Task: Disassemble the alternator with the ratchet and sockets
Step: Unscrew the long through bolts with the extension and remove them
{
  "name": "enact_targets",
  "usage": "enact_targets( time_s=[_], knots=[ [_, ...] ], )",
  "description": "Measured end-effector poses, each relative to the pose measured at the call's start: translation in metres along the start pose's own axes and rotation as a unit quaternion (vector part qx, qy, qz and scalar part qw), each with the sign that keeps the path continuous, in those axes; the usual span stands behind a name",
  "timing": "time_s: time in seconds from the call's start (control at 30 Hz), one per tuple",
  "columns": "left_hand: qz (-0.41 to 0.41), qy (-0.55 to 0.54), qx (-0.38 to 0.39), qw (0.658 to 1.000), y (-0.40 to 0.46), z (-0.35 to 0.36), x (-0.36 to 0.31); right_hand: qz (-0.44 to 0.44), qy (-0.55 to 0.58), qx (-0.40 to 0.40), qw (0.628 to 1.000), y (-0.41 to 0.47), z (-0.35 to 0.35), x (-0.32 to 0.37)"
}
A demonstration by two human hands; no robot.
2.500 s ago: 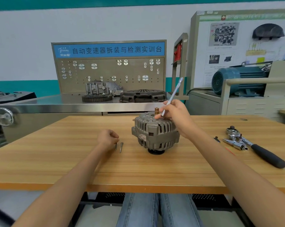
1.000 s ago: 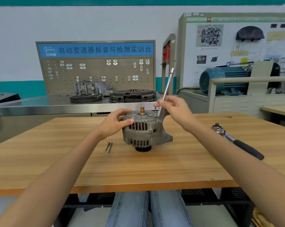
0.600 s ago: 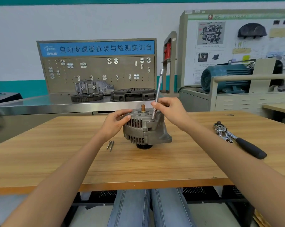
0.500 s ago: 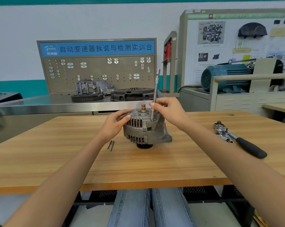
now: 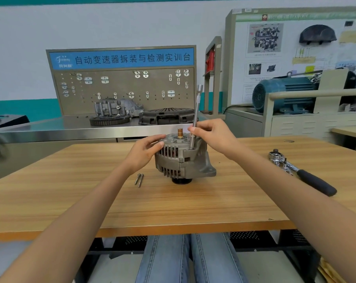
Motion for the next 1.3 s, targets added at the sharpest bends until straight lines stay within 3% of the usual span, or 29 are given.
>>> enact_targets(
  time_s=[0.2, 0.37, 0.5, 0.77, 0.97, 1.17, 1.3],
  knots=[
    [-0.029, 0.004, 0.026, 0.999, -0.008, -0.001, -0.005, 0.004, -0.017, 0.026, 1.0, 0.002, 0.006, 0.005],
    [0.031, 0.008, -0.002, 0.999, -0.014, -0.002, -0.059, 0.01, -0.014, 0.046, 0.999, 0.002, 0.005, 0.006],
    [0.066, -0.017, 0.043, 0.997, -0.013, 0.019, -0.113, 0.008, -0.016, 0.064, 0.998, 0.001, 0.006, 0.009],
    [-0.018, -0.091, 0.095, 0.991, -0.001, 0.029, -0.116, 0.005, -0.028, 0.083, 0.996, 0.002, 0.009, 0.011],
    [-0.042, -0.098, 0.053, 0.993, 0.002, 0.022, -0.114, 0.023, -0.027, 0.051, 0.998, 0.001, 0.009, 0.006],
    [-0.056, -0.075, 0.008, 0.996, -0.001, 0.016, -0.115, 0.021, -0.043, -0.034, 0.998, 0.0, 0.005, 0.002],
    [-0.061, -0.072, -0.018, 0.995, 0.0, 0.014, -0.114, 0.025, -0.033, -0.022, 0.999, 0.001, 0.006, 0.002]
  ],
)
Point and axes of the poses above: each hand's wrist, its own y-axis towards the middle knuckle, its own z-axis out of the palm, x = y × z, the point moved 8 cm from there along y, towards the middle knuckle, and after that the axes turned 12 degrees about -z, right-handed, at the moved point
